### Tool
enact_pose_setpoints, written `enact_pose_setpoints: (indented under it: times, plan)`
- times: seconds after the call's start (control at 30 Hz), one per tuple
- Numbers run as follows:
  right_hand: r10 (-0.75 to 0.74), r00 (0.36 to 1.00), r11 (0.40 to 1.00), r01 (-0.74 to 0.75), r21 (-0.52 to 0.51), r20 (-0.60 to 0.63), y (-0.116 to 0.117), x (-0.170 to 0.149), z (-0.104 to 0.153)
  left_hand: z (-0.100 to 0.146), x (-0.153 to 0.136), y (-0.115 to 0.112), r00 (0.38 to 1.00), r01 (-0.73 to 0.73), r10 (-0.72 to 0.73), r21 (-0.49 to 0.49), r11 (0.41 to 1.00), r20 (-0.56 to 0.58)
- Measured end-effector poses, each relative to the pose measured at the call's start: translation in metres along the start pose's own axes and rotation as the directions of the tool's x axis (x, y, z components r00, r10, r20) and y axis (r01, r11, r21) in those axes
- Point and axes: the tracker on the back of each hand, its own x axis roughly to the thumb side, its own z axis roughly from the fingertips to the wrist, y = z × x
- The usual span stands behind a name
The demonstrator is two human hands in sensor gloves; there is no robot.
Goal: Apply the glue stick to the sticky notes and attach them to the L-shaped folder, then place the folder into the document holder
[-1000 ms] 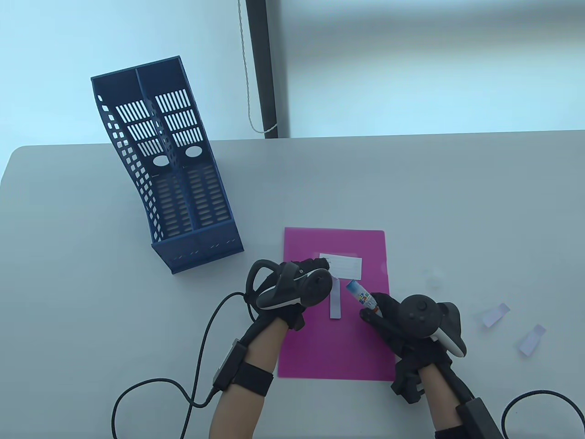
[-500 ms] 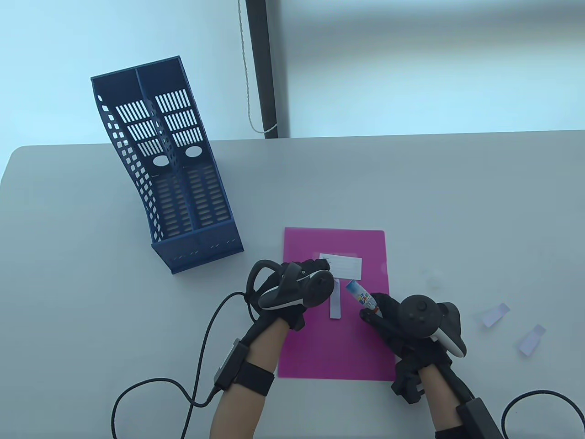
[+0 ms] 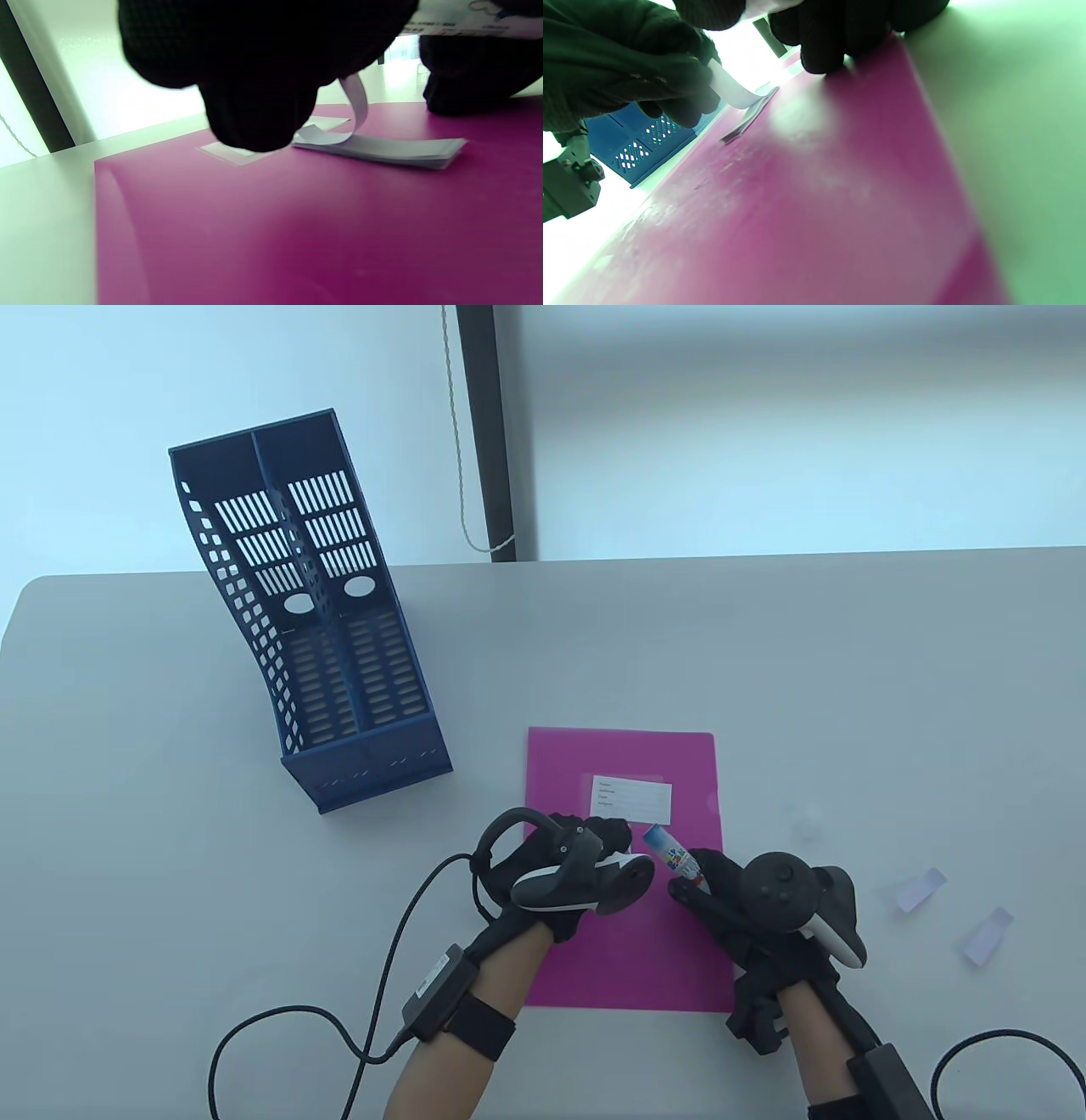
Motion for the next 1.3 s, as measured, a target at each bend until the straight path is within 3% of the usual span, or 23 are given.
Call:
enact_pose_setpoints:
  times: [0.23,0.9,1.0,1.1,1.23,1.3]
  plan:
    - [0.0,1.0,1.0,0.0,0.0,0.0,0.0,0.0,0.0,0.001,0.014,-0.004,0.995,0.089,-0.087,-0.033,0.996,0.047]
    - [-0.007,1.0,1.0,0.007,0.005,0.001,0.0,0.0,0.0,0.001,0.028,-0.011,0.983,0.161,-0.153,-0.08,0.984,0.097]
    - [-0.007,1.0,1.0,0.007,0.005,0.001,0.0,0.0,0.0,0.003,0.029,-0.013,0.978,0.193,-0.18,-0.13,0.973,0.103]
    - [-0.007,1.0,1.0,0.007,0.006,0.001,0.0,0.0,0.0,0.004,0.031,-0.013,0.983,0.173,-0.151,-0.249,0.953,0.107]
    - [-0.007,1.0,1.0,0.007,0.005,0.001,0.0,0.0,0.0,0.006,0.022,-0.011,0.998,-0.006,0.024,-0.305,0.952,0.054]
    - [-0.007,1.0,1.0,0.007,0.005,0.001,0.0,0.0,0.0,0.005,0.019,-0.014,0.998,-0.068,0.07,-0.273,0.96,-0.003]
